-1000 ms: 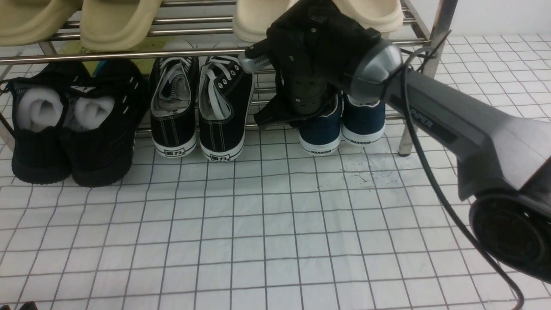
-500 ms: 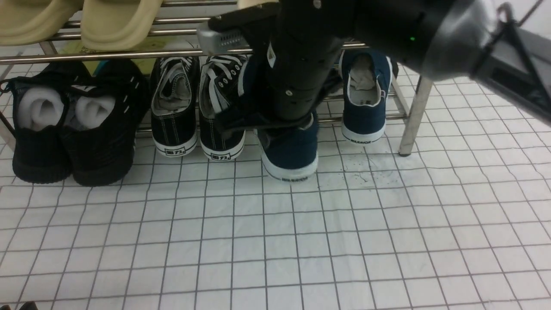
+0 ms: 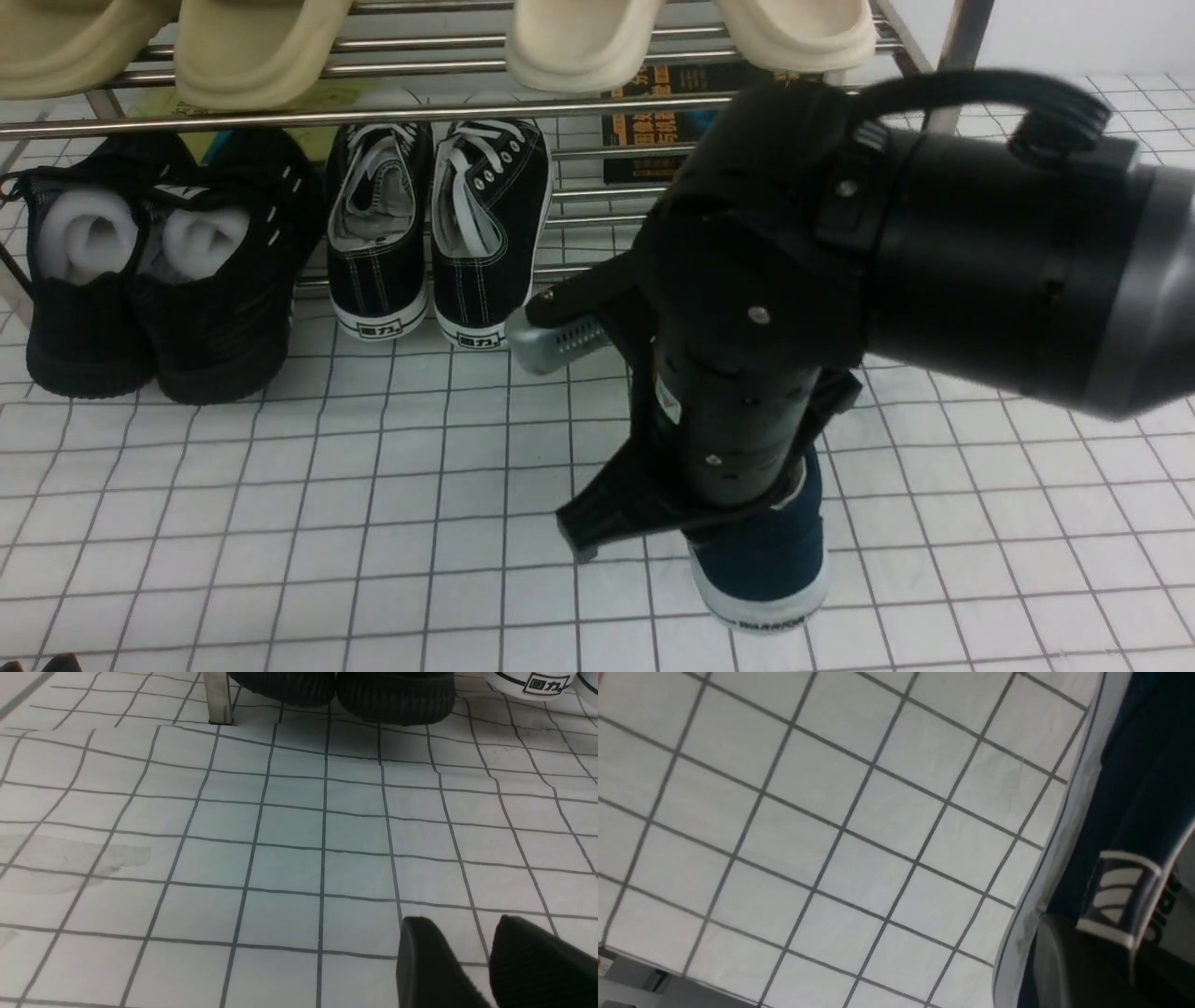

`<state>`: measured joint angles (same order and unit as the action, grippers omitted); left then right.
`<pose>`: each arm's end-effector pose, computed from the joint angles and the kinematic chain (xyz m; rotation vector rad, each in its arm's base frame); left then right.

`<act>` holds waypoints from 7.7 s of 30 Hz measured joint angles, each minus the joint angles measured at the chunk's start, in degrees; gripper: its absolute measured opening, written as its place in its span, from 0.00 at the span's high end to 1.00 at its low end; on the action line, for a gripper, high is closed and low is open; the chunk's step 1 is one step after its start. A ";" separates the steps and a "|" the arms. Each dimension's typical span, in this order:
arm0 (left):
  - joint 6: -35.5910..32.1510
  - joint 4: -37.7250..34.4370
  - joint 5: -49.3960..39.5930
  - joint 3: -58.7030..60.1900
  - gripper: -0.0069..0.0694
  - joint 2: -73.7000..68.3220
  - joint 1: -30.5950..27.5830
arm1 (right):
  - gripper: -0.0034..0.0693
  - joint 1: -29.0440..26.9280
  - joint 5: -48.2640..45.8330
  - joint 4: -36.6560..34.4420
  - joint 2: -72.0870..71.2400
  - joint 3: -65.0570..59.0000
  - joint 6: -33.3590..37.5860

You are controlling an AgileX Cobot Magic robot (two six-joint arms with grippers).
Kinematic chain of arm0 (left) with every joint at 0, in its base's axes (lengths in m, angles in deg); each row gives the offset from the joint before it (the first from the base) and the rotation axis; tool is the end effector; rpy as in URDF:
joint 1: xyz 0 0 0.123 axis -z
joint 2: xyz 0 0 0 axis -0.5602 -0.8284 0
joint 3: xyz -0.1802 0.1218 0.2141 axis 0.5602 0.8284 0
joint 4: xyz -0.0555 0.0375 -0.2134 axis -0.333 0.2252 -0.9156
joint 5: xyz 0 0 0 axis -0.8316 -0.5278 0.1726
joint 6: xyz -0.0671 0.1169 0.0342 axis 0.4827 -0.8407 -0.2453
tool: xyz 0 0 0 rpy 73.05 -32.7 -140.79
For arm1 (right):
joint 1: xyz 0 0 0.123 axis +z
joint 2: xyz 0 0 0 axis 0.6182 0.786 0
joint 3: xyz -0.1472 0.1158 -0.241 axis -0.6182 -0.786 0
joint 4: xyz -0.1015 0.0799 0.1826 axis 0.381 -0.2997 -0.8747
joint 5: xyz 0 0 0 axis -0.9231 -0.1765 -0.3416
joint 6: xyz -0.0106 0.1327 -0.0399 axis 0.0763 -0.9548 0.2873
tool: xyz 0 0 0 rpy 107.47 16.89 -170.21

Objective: Take the shoes off the shelf with your hand from the white checkered tablecloth.

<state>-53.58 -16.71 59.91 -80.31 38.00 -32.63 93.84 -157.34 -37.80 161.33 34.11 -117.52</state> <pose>0.0486 0.0069 0.1570 -0.0951 1.8827 -0.0185 0.2106 0.2799 0.2681 -0.6713 2.8443 0.0612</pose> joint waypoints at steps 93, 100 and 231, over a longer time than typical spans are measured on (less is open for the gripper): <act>0.00 0.00 0.00 0.00 0.60 0.00 0.00 | 0.91 -9.67 11.91 6.08 -3.15 -11.58 -1.53; 0.00 0.00 0.00 0.00 0.60 0.00 0.00 | 0.90 -9.57 13.22 5.56 -2.50 -11.88 -3.93; 0.00 0.00 0.00 0.00 0.59 0.00 0.00 | 0.84 -53.45 48.72 -4.82 -102.50 -89.52 30.19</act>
<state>-53.58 -16.71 59.91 -80.31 38.00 -32.63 40.40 -108.62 -42.62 58.84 -55.40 -87.33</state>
